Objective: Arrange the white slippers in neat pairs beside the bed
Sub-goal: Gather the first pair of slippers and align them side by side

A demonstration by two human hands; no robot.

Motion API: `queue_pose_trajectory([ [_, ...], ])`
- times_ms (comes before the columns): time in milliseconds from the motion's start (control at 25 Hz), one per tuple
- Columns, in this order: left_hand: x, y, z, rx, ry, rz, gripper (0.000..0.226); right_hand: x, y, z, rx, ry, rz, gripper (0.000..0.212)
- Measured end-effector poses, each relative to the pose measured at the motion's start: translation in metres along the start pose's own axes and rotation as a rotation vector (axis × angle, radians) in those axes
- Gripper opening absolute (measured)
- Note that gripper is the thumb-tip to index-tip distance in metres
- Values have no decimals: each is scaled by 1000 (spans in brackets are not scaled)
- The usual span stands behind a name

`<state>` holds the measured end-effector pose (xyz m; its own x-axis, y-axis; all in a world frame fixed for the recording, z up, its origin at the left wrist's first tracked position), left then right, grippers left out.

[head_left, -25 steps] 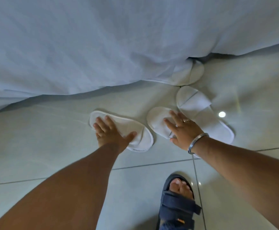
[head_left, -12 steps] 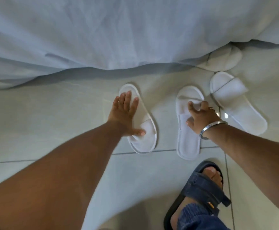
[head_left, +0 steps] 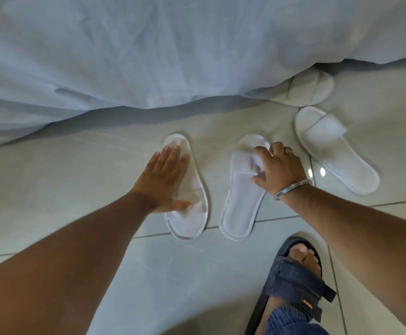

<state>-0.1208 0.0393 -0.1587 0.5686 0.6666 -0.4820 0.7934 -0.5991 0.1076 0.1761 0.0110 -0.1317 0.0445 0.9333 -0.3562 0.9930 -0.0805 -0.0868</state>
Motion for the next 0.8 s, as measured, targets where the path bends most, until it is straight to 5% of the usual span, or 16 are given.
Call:
queue_pose_trajectory([
  [160,-7,0,7,10,-5,-5,123,19,8,3,-39,-118,-95,90],
  [520,5,4,-8,-39,-53,-50,118,33,8,-20,-203,-77,-189,39],
  [680,7,10,-26,-402,90,-121,106,42,11,-68,73,-370,-155,35],
  [800,4,10,-43,-831,103,-171,86,52,-2,-119,187,-279,-91,36],
])
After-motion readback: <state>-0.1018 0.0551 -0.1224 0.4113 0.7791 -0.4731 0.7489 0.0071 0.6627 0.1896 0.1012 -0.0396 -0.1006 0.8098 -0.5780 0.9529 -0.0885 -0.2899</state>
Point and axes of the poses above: each hand's wrist, its own x-axis towards the middle knuckle, its own z-axis out of the palm, y = z × x, the point moved 4 cm from there along x, towards the middle knuckle, and after that the axes turned 2 degrees about y, right-handed, at the moved point
